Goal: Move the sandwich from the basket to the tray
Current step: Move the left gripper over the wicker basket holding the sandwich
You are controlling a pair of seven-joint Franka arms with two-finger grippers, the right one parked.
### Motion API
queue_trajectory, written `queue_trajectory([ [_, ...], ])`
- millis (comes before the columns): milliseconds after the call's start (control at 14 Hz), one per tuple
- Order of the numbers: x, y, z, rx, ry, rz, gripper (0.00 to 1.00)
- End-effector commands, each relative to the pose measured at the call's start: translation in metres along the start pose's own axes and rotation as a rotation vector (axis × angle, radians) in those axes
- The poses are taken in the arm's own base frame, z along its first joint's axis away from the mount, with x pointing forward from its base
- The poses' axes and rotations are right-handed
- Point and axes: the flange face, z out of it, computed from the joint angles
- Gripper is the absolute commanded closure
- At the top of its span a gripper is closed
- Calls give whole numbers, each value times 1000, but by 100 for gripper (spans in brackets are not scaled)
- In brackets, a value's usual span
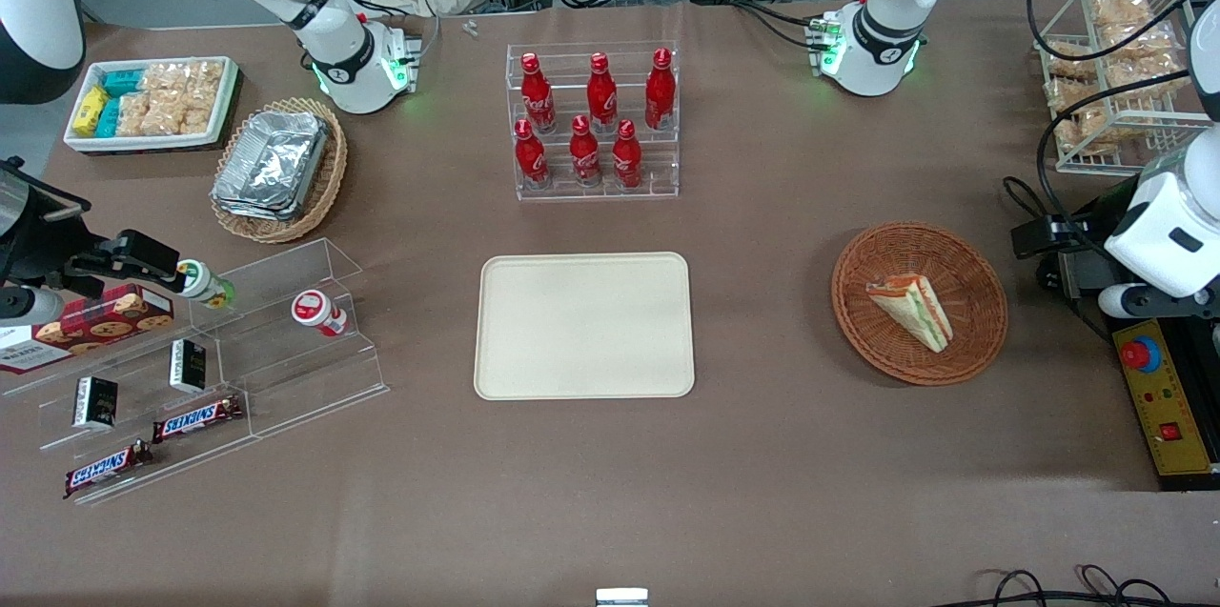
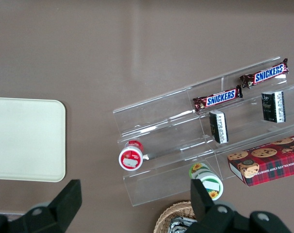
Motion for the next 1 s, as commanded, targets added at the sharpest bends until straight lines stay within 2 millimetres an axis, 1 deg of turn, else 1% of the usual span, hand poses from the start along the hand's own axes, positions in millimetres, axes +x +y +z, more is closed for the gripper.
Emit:
queue_trajectory([
  [0,1,-3,-4,-7,5,15,0],
  [357,0,-2,-4,-9,4,6,0],
  [429,-1,-3,-2,-9,0,4,0],
  [500,-1,-9,1,-13,-12,-5,0],
  [571,-5,-8,4,-21,-24,-5,0],
  [714,-17,-1,18,-14,-15,-2,0],
  [786,-23,1,30,-3,9,-6,0],
  [857,-29,-10,42,-2,27,-34,0],
  [929,-36,-9,53,-21,34,-43,0],
])
